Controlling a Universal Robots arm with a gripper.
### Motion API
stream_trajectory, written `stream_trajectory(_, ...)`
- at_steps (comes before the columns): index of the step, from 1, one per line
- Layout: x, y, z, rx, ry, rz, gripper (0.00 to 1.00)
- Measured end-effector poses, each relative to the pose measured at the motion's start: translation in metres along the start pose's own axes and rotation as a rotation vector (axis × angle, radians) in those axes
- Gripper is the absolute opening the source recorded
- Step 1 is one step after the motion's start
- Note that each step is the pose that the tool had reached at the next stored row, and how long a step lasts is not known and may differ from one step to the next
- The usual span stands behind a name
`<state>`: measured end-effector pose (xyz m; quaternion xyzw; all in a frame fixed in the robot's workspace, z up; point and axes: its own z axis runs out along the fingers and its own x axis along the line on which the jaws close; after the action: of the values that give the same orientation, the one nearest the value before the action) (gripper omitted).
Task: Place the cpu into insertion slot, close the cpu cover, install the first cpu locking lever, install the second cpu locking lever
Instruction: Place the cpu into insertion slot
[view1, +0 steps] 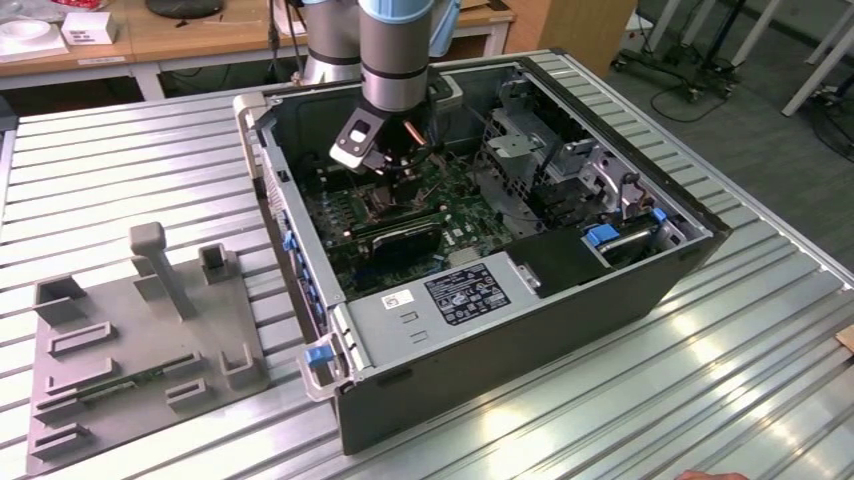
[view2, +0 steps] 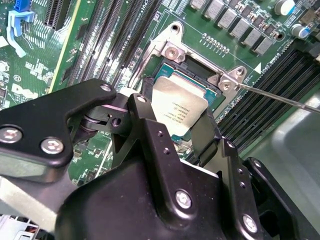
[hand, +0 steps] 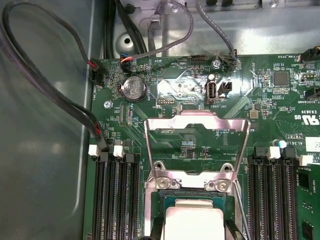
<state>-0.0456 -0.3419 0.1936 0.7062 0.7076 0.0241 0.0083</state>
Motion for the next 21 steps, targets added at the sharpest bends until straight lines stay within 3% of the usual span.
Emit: stream_trajectory(21, 0.0007, -0.0001, -0.0006, -0.0001, -0.0026, 0.000, 0.54)
